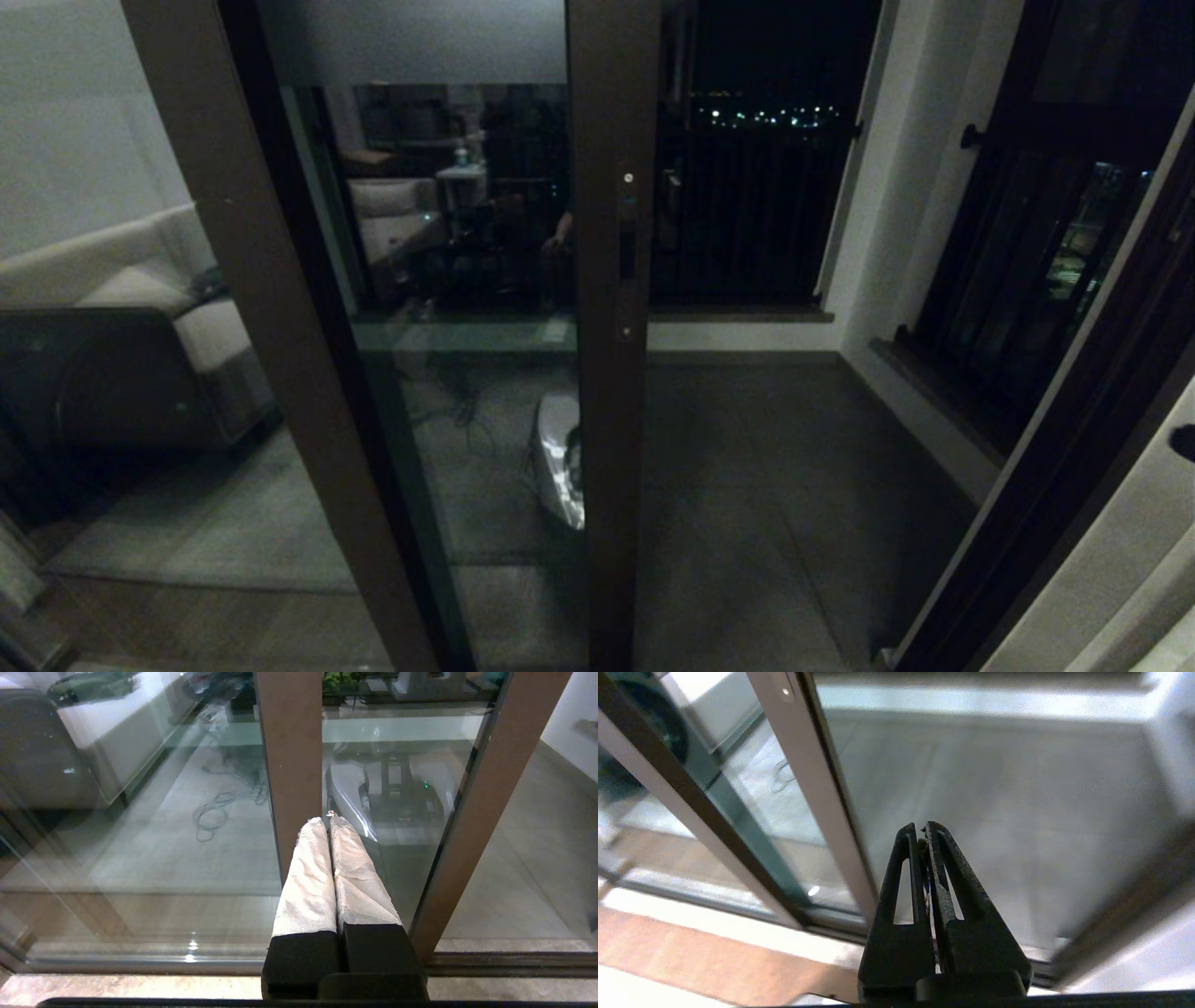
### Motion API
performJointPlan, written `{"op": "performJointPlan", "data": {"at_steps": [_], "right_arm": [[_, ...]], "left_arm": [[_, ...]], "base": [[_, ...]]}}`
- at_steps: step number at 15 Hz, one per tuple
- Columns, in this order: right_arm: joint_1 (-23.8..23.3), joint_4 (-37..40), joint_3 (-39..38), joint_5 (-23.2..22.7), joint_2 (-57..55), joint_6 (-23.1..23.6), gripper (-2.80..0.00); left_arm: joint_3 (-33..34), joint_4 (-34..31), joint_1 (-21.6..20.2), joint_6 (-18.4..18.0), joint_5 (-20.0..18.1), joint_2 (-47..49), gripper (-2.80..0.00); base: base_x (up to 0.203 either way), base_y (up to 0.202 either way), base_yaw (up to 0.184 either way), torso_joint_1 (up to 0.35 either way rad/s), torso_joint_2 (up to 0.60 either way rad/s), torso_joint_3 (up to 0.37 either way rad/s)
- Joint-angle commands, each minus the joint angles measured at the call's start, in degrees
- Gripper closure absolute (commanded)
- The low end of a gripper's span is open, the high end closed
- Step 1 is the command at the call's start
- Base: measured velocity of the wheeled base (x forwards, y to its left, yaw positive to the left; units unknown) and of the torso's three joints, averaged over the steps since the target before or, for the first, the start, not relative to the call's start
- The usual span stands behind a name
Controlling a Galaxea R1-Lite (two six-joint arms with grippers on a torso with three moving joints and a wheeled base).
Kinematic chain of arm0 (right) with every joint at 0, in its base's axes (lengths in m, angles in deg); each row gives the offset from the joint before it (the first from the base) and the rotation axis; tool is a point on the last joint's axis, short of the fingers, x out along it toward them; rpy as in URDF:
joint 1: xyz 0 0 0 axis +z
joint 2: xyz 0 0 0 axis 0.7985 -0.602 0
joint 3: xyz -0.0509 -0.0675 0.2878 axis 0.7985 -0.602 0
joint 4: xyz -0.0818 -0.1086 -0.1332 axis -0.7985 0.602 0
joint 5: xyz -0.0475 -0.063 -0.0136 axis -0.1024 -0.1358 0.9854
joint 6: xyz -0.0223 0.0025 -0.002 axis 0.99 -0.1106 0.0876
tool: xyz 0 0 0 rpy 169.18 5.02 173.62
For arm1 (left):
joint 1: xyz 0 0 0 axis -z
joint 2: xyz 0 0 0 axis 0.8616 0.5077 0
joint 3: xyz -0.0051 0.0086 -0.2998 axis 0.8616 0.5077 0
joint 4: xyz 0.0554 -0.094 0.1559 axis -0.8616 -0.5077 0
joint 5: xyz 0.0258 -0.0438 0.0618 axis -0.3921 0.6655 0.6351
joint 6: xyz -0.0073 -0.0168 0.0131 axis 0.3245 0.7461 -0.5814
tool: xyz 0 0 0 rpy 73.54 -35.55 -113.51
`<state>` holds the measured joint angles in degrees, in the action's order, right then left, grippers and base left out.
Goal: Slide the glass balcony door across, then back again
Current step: Open the slid door
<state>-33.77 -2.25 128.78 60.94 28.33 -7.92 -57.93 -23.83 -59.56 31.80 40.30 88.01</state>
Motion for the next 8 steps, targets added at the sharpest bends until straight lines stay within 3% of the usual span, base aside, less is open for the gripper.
{"op": "performJointPlan", "data": {"at_steps": [1, 3, 6, 8], "right_arm": [[-0.91, 10.94, 1.20, 1.57, 15.14, 1.08, 0.00], [-5.25, 19.84, 4.56, 2.37, 18.91, 2.03, 0.00], [-13.61, 22.07, 4.82, 0.93, 23.06, 6.06, 0.00], [-20.51, 23.45, 4.62, -5.56, 27.01, 8.06, 0.00]], "left_arm": [[-0.01, -0.03, -0.01, -0.02, 0.00, -0.01, 0.00], [-0.01, -0.03, -0.01, -0.02, 0.00, -0.01, 0.00], [-0.01, -0.03, -0.01, -0.02, 0.00, -0.01, 0.00], [-0.01, -0.03, -0.01, -0.02, 0.00, -0.01, 0.00]], "base": [[0.000, 0.000, 0.000, 0.000, 0.00, 0.000], [0.000, 0.000, 0.000, 0.000, 0.00, 0.000], [0.000, 0.000, 0.000, 0.000, 0.00, 0.000], [0.000, 0.000, 0.000, 0.000, 0.00, 0.000]]}}
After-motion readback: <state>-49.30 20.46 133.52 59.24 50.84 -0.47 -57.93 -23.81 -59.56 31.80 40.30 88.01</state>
